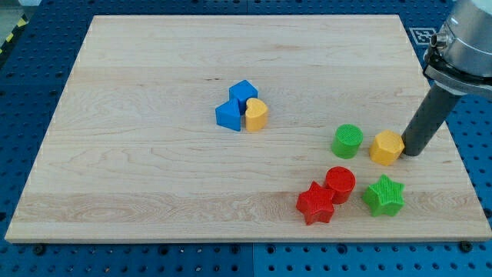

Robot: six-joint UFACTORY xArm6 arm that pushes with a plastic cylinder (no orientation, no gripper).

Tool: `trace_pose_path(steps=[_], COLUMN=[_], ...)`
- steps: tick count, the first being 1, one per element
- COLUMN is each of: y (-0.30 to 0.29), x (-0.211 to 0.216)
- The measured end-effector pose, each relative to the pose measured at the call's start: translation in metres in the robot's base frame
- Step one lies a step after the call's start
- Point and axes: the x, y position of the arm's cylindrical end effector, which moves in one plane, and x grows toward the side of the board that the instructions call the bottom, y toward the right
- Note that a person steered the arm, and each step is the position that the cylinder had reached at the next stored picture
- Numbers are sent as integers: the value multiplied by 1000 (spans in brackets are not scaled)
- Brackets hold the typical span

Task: Push the yellow hexagon along with green circle slightly left

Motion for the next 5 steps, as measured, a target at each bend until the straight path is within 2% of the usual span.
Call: trace_pose_path(steps=[2,5], y=[-13,-59], x=[23,-10])
